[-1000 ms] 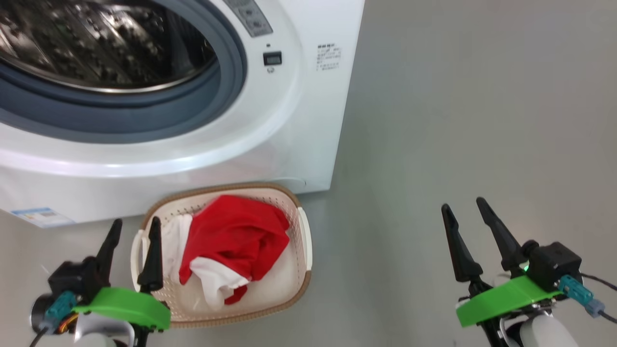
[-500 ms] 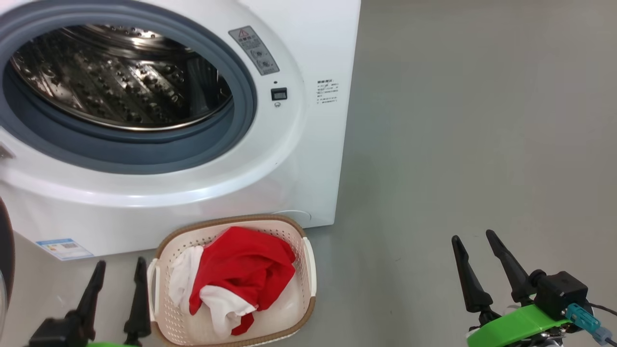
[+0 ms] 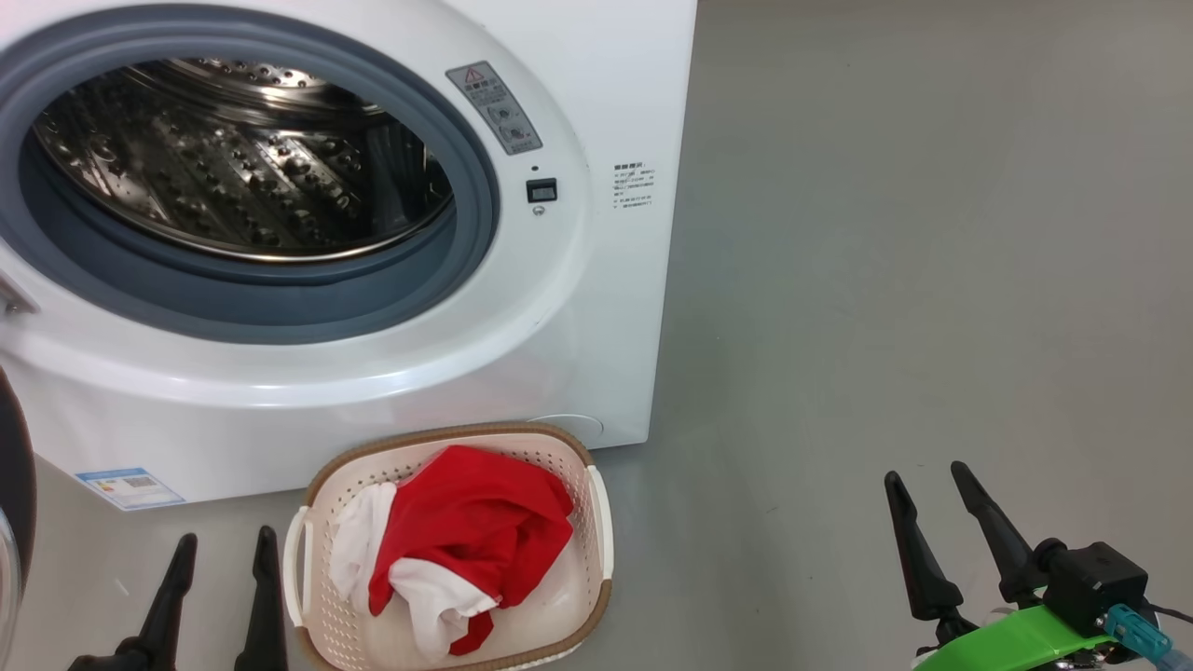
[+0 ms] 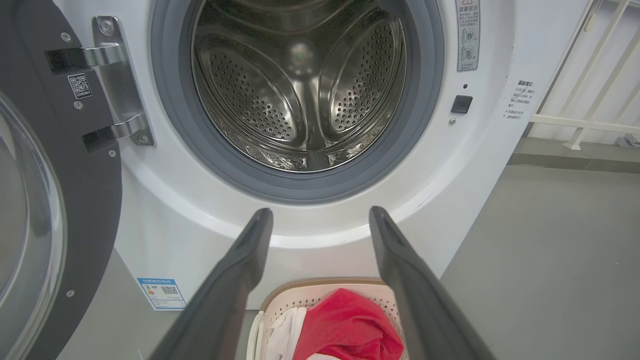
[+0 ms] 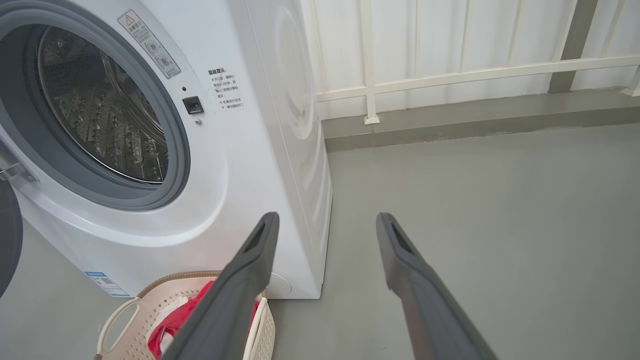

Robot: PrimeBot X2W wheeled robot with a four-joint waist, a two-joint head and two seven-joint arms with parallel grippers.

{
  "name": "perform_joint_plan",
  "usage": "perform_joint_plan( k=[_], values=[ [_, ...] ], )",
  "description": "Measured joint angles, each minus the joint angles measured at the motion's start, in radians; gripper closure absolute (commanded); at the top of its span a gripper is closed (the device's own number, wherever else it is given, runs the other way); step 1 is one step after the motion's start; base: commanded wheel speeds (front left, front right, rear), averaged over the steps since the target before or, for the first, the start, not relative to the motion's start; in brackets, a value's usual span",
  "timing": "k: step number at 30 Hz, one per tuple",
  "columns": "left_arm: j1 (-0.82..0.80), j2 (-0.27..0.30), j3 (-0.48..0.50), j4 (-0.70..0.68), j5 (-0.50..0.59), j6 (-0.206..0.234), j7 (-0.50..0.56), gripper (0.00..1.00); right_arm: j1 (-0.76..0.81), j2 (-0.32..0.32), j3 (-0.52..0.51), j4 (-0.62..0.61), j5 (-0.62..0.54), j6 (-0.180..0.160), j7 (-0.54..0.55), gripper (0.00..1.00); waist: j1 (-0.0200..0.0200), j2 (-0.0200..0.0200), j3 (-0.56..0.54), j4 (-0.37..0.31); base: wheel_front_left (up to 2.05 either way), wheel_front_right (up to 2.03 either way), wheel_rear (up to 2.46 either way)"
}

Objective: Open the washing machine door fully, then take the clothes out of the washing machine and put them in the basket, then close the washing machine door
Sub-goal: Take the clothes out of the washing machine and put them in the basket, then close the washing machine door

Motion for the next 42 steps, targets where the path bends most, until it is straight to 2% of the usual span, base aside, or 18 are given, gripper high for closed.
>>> perform_joint_plan(
  k=[15,33,42],
  values=[
    [0.000,-0.003,-0.013,-0.003,0.000,0.000,0.000,0.00,0.000,0.000,-0.007,-0.005,0.000,0.000,0.000,0.00,0.0000,0.0000,0.006,0.003,-0.10,0.10,0.00],
    [-0.001,-0.004,-0.022,-0.001,-0.012,0.000,0.000,0.00,0.000,0.002,-0.013,-0.004,0.000,0.000,0.000,0.00,0.0000,0.0000,0.016,0.007,-1.11,1.11,0.01],
    [0.000,-0.003,-0.035,-0.001,-0.014,0.000,0.000,0.00,0.000,0.003,-0.012,-0.004,0.000,0.000,0.000,0.00,0.0000,0.0000,0.014,0.008,-0.24,0.24,0.00]
  ],
)
